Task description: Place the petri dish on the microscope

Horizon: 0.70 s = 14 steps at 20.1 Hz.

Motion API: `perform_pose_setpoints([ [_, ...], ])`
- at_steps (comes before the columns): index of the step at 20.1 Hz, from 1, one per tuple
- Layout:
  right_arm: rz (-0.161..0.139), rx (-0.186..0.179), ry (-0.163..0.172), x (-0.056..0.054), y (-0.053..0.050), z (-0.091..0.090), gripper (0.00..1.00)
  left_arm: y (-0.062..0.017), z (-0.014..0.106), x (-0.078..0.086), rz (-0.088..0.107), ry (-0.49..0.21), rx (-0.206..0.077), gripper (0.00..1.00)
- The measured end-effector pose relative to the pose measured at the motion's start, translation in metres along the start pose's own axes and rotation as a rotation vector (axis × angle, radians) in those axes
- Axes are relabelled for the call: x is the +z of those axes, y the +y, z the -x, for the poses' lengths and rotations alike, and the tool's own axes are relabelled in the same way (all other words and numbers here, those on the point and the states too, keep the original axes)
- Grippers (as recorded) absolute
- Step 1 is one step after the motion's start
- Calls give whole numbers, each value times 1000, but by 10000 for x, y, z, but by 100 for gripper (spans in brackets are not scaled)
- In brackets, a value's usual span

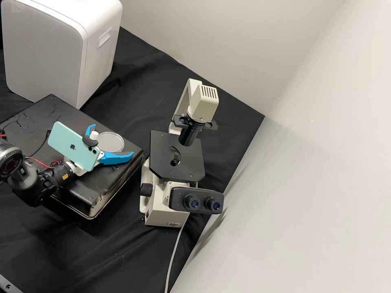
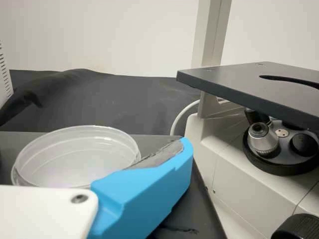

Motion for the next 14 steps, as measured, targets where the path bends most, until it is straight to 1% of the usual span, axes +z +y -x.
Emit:
perform_pose_setpoints([
  [4,0,4,4,-2,2,0,100,0,0,0,0,0,0,100],
  [5,0,3,3,1,-1,-1,0,0,0,0,0,0,0,100],
  [10,-1,3,5,6,-14,-8,0,0,0,0,0,0,0,100],
  [14,-13,3,5,6,-14,-8,0,0,0,0,0,0,0,100],
])
